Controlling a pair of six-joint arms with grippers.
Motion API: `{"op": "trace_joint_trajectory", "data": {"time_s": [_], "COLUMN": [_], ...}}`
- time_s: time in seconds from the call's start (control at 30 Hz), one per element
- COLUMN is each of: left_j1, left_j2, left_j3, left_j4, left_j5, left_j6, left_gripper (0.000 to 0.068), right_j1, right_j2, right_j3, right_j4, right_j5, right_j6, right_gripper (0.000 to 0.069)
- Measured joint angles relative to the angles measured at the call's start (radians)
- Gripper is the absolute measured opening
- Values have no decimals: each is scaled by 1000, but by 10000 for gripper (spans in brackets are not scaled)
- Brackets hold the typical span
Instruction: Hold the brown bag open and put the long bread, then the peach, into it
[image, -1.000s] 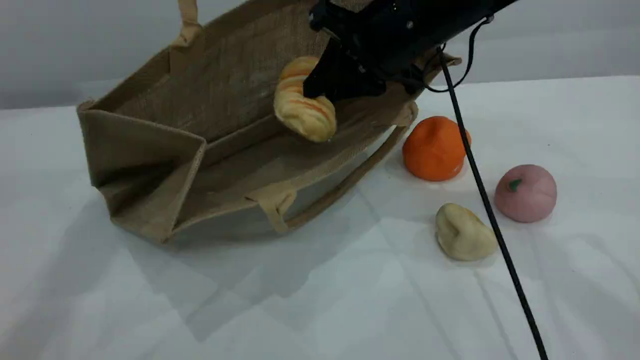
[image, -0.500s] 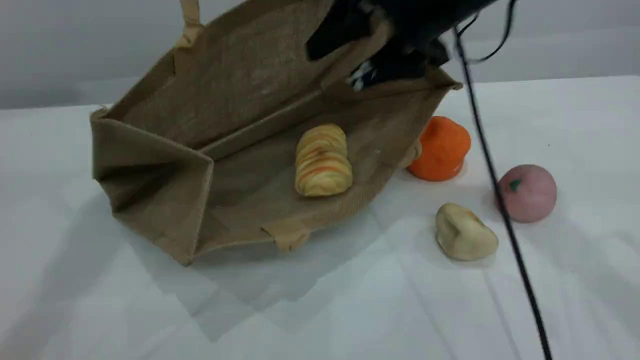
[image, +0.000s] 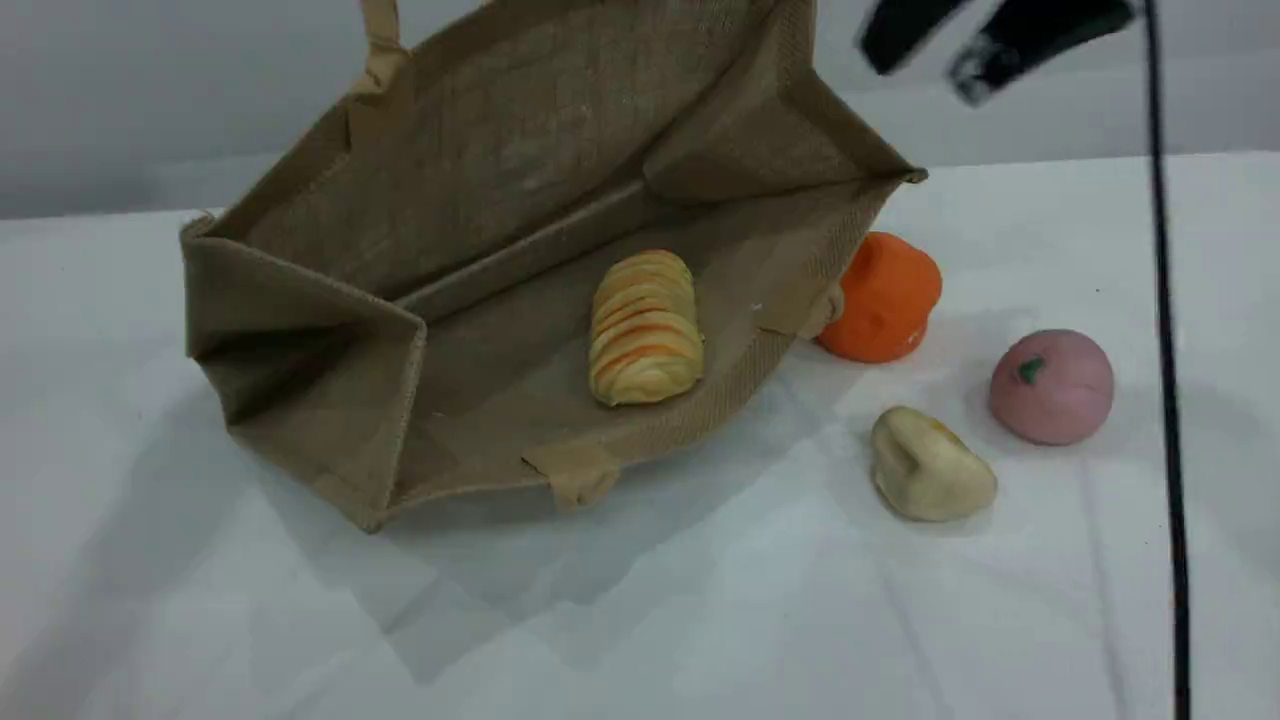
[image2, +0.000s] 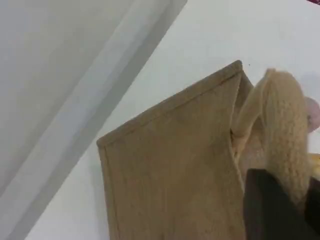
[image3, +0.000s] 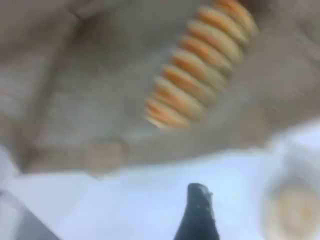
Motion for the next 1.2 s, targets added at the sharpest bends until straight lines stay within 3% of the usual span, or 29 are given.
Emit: {"op": "trace_joint_trajectory", "data": {"time_s": [0.13, 0.37, 0.83, 1.2], "left_j1": [0, 0, 0, 0], "left_j2": [0, 0, 0, 0], "left_j3": [0, 0, 0, 0], "left_j4": [0, 0, 0, -1], "left_j5": [0, 0, 0, 0], "left_j6": [0, 0, 0, -4], "left_gripper": [96, 96, 96, 96], "right_j1": [0, -1, -1, -1], "right_j2": [-6, 54, 241, 321], "right_j3": [0, 0, -1, -1], "right_j4": [-218, -390, -447, -479], "right_j5": [23, -31, -153, -174], "right_j6": [136, 212, 209, 209], "right_gripper": [491, 491, 490, 489]}}
